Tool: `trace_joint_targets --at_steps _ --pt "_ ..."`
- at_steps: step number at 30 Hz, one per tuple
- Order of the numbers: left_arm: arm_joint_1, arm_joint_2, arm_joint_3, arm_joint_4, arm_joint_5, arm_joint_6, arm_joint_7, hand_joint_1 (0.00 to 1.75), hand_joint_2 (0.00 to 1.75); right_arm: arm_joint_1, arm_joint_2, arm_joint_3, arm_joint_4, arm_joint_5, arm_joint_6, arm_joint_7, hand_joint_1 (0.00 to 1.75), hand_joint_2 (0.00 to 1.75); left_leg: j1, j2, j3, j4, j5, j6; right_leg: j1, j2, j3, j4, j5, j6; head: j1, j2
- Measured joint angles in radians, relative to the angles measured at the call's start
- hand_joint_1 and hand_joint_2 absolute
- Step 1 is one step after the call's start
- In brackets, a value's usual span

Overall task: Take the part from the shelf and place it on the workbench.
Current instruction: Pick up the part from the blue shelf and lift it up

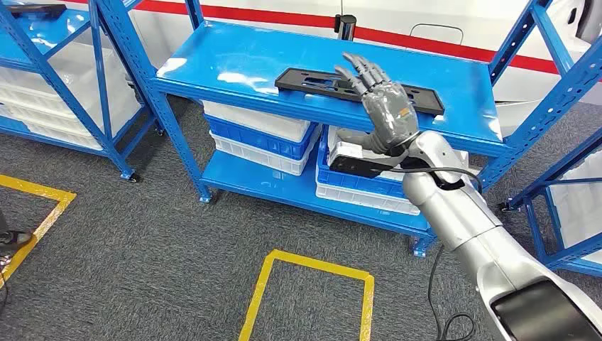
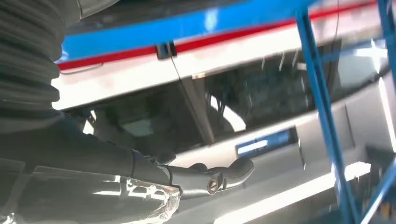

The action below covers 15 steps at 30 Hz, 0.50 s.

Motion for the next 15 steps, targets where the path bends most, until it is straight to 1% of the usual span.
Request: trace_joint_targets --at_steps 2,7,10,15 --pt "-0.001 0.0 -0.002 0.0 -0.004 0.0 0.0 0.0 0.0 0.0 0.012 0.013 0.026 0.01 0.003 0.008 0.0 1.75 0.0 0.0 0.0 0.0 0.0 0.0 0.0 0.0 0.0 0.0 0.0 0.0 0.0 0.0" --pt "-0.002 0.0 -0.011 0.0 -0.017 -0.003 0.0 0.0 0.0 -0.004 0.069 0.068 0.165 0.07 0.002 0.054 0.0 1.75 0.0 -0.001 0.0 0.0 0.0 0.0 0.0 0.0 0.0 0.0 0.0 0.0 0.0 0.0" --pt "-0.004 0.0 -0.017 0.0 -0.027 -0.003 0.005 0.0 0.0 -0.012 0.107 0.096 0.265 0.109 0.001 0.102 0.0 1.75 0.0 -0.001 -0.001 0.0 0.0 0.0 0.0 0.0 0.0 0.0 0.0 0.0 0.0 0.0" --pt "-0.005 0.0 -0.026 0.0 -0.041 -0.008 0.019 0.0 0.0 -0.032 0.148 0.12 0.404 0.173 0.007 0.197 0.0 1.75 0.0 -0.001 -0.001 0.0 0.0 0.0 0.0 0.0 -0.001 0.0 0.0 0.0 0.0 0.0"
